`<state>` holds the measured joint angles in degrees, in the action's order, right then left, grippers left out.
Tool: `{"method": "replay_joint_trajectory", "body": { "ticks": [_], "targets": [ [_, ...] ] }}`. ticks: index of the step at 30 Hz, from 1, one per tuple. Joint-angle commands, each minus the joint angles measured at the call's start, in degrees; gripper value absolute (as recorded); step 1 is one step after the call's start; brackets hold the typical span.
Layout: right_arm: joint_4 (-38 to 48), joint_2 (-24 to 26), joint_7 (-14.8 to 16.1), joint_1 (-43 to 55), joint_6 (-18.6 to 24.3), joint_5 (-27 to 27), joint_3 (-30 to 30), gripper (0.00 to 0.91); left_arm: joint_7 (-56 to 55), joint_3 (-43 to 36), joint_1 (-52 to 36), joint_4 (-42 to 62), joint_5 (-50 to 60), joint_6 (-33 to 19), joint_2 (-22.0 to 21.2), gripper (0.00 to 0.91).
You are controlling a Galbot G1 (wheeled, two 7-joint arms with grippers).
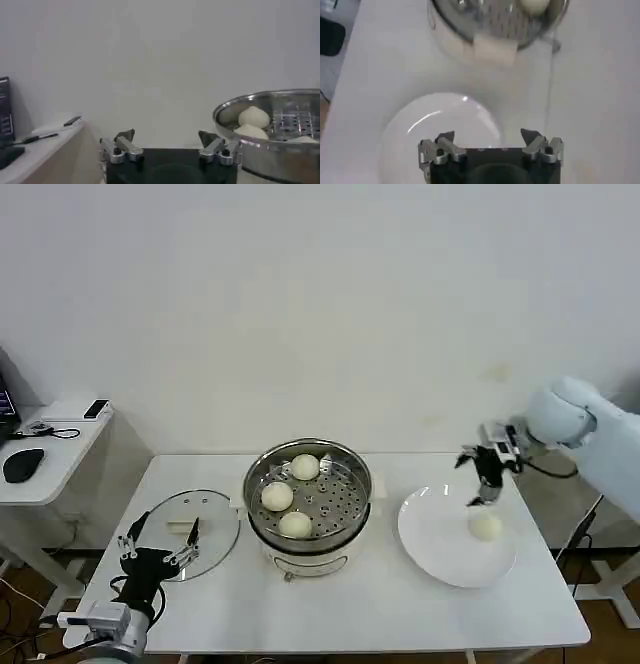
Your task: Take steamed baozi put them in steamer then cover it.
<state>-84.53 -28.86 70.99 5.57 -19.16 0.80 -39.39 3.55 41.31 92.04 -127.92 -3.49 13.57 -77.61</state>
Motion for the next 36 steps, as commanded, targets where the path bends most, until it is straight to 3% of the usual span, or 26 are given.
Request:
{"method": "replay_joint_trajectory", "body": {
  "ticks": [1,14,19,24,36],
  "targets": [
    [3.4,4.3,0.0,-9.7,-3.2,1.4,5.4,0.907,0.0,-0.1,0.0,0.1,0.0,0.0,0.0,0.907],
    [13.6,-4.8,-3.4,-10.8,0.1,8.2,6.7,0.907,-0.1,0.8,0.4,1.0,0.1,0.0,0.1,0.907],
    [16.3,-8.4,-3.3,-11.0,0.6,9.9,6.6,0.907,0.0,1.1,0.3,1.7,0.1,0.0,0.2,0.907],
    [20.2,-11.3,-4.4,-11.3,2.1,15.7,6.7,0.907,0.0,1.7,0.2,2.5,-0.2,0.0,0.6,0.907],
    [25.8,-15.3,-4.2,-12.2,3.3,18.6,7.6,0.907,0.0,1.9,-0.3,4.0,-0.2,0.0,0.8,0.907]
  ]
}}
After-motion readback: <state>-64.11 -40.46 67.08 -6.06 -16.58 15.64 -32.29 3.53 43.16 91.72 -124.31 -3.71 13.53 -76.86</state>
